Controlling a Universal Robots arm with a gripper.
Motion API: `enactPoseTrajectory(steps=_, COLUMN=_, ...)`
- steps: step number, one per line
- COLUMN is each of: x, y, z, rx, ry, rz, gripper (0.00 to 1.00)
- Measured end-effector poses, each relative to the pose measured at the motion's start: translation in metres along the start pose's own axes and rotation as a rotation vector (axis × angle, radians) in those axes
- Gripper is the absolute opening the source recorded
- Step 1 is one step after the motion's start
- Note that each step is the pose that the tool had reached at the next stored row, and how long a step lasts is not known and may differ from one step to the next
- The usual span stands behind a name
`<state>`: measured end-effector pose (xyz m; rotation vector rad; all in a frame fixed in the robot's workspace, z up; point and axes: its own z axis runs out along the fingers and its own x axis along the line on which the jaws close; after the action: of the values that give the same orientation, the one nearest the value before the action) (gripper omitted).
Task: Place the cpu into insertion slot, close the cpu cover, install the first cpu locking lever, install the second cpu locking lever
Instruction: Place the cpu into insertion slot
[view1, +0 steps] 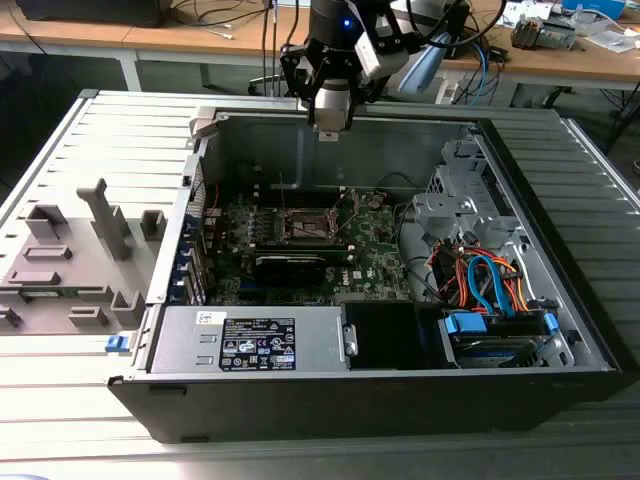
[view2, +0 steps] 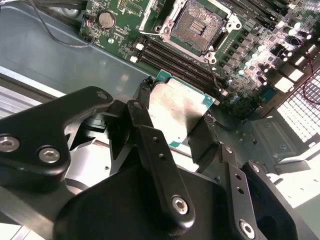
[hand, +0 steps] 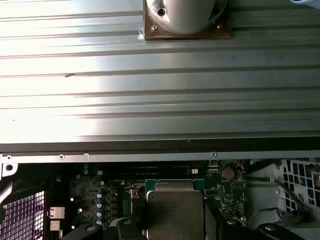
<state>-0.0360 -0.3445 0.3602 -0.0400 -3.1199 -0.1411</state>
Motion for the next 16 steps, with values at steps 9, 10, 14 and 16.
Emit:
enactPoseTrajectory(steps=9, x=-0.0002, y=-0.0058, z=0.0048, rx=0.0000, ry=0.0000, rz=0.000, gripper=0.55)
enactPoseTrajectory(steps=10, x=-0.0002, y=-0.0059, z=0.0049, rx=0.0001, ry=0.0000, rz=0.000, gripper=0.55)
enactPoseTrajectory(steps=14, x=-0.0004, y=-0.0111, z=0.0078, rx=0.0001, ry=0.0000, rz=0.000, gripper=0.55)
enactPoseTrajectory(steps=16, x=-0.0004, y=-0.0115, z=0.0080, rx=0.0001, ry=0.0000, rz=0.000, gripper=0.55)
